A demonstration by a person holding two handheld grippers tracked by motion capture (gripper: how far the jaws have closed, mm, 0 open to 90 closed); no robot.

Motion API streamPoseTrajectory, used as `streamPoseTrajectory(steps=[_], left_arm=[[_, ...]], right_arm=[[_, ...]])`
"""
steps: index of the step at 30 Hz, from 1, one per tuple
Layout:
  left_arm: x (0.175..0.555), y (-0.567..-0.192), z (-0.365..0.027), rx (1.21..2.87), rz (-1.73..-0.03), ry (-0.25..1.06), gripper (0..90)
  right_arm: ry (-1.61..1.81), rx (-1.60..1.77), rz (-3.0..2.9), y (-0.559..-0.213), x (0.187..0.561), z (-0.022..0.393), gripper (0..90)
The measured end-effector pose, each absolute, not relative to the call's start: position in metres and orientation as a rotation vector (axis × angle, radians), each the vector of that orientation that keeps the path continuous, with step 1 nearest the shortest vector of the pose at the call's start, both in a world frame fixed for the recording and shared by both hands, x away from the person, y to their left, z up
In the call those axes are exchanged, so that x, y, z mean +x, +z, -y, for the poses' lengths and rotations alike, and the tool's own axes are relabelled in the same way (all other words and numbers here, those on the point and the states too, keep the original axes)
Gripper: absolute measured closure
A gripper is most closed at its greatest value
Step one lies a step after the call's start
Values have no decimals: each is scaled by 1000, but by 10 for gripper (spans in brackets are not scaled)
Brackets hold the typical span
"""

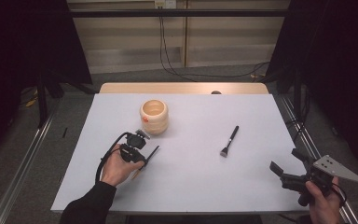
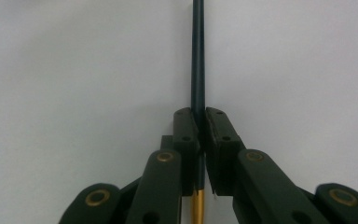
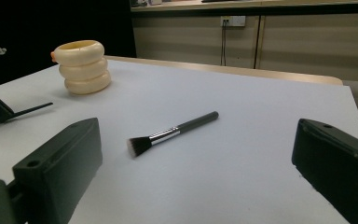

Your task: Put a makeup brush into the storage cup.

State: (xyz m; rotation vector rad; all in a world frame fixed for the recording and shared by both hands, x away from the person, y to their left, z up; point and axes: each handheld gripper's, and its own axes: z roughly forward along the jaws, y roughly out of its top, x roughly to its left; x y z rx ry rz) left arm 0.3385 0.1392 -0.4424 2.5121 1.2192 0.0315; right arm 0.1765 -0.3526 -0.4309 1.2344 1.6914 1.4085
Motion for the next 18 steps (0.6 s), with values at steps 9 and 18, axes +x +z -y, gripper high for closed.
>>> streamPoseTrajectory(steps=[9, 18], left_arm=[[333, -434, -141, 2449, -1129, 43, 837], [323, -422, -152, 2248, -1014, 102, 837]], right_arm=[[1411, 1245, -1693, -431, 177, 353, 13], [1404, 1243, -1694, -431, 177, 353, 13]])
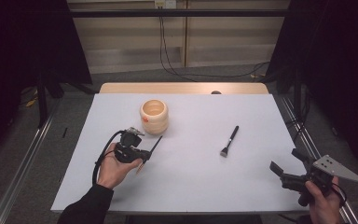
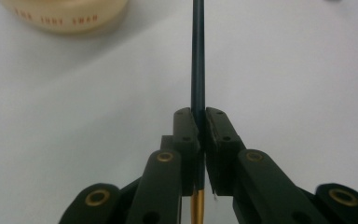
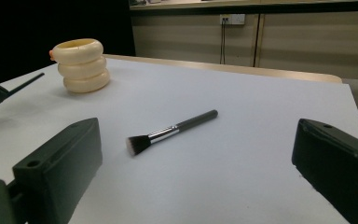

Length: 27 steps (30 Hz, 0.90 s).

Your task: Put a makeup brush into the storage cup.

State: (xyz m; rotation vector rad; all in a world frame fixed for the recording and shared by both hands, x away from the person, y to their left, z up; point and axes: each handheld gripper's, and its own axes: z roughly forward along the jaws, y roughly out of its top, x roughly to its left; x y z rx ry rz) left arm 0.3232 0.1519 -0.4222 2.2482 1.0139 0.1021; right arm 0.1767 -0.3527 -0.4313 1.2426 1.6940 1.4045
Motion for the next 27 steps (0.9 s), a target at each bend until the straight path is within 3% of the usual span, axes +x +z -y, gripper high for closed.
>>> streamPoseTrajectory(steps=[7, 16, 27], left_arm=[[310, -401, -168, 2005, -929, 214, 837], [292, -390, -176, 1821, -825, 270, 836], [275, -379, -175, 1738, -698, 276, 836]], right_arm=[[1413, 1240, -1675, -431, 177, 353, 13], [1429, 1255, -1675, -430, 176, 351, 13], [1437, 1222, -1661, -430, 175, 352, 13]])
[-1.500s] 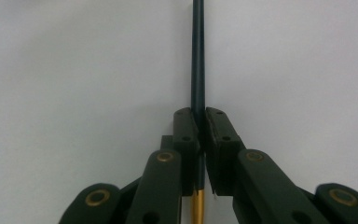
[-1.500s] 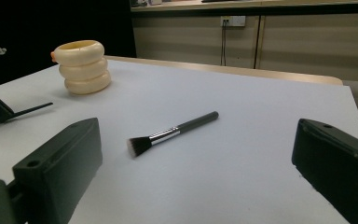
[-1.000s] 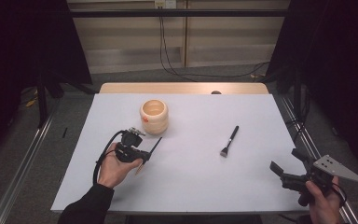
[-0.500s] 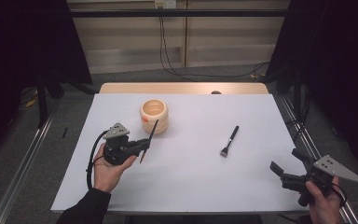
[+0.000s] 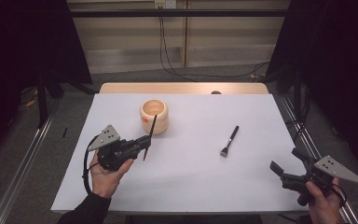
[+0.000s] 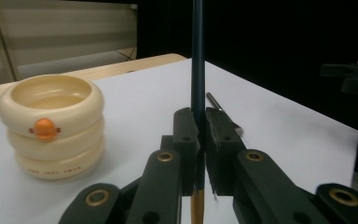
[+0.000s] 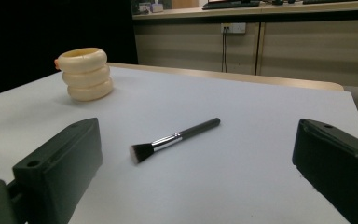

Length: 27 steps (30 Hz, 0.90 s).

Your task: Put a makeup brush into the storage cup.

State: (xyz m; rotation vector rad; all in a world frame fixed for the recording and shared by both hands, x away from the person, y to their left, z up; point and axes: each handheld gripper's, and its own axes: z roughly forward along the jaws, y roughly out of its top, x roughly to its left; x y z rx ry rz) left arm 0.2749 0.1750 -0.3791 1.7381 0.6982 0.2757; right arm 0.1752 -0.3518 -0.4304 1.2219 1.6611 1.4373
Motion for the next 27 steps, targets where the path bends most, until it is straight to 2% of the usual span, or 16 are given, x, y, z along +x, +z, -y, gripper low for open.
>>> streamPoseTrajectory(steps=[12, 20, 27], left_arm=[[267, -374, -152, 1752, -597, 216, 836], [266, -372, -141, 1769, -590, 214, 836], [268, -369, -130, 1791, -558, 194, 837]], right_arm=[[1513, 1176, -1660, -430, 173, 345, 8], [1501, 1132, -1692, -431, 175, 339, 9], [1531, 1083, -1753, -428, 178, 330, 38]])
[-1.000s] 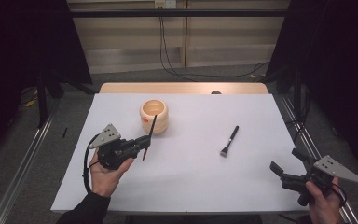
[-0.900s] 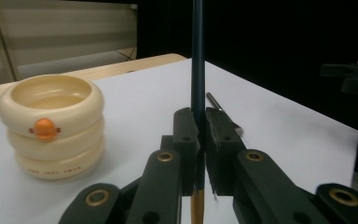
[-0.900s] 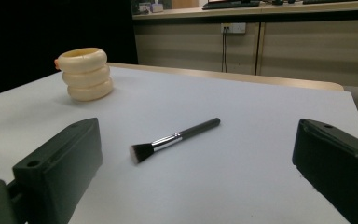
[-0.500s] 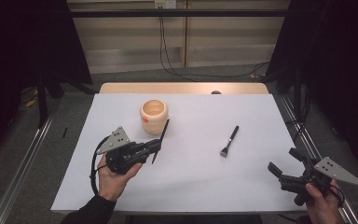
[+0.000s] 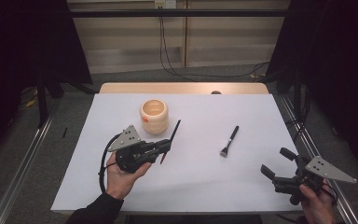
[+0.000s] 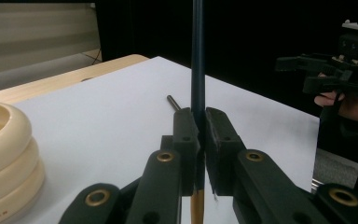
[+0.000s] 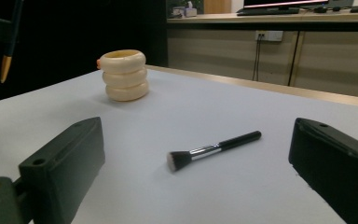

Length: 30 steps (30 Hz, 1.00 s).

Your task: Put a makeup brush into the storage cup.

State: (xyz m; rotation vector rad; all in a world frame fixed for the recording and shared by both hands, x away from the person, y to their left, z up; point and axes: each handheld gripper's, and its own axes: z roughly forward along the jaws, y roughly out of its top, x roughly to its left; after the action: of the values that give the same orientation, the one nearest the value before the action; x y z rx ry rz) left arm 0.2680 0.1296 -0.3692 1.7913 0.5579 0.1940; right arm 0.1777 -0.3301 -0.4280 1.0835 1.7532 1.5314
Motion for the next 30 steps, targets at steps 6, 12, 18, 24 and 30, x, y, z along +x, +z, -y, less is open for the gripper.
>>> streamPoseTrajectory(steps=[6, 12, 18, 24, 30], left_arm=[[269, -372, -122, 1796, -555, 174, 836], [271, -375, -116, 1803, -547, 147, 836], [270, -376, -112, 1820, -537, 148, 837], [272, -373, -107, 1834, -528, 138, 837], [270, -376, -103, 1827, -516, 125, 836]], right_arm=[[1577, 1053, -1798, -424, 184, 321, 76], [1629, 1016, -1870, -423, 194, 308, 77], [1628, 976, -1865, -416, 204, 293, 100], [1697, 905, -1923, -405, 218, 278, 111], [1734, 869, -2026, -395, 235, 260, 107]])
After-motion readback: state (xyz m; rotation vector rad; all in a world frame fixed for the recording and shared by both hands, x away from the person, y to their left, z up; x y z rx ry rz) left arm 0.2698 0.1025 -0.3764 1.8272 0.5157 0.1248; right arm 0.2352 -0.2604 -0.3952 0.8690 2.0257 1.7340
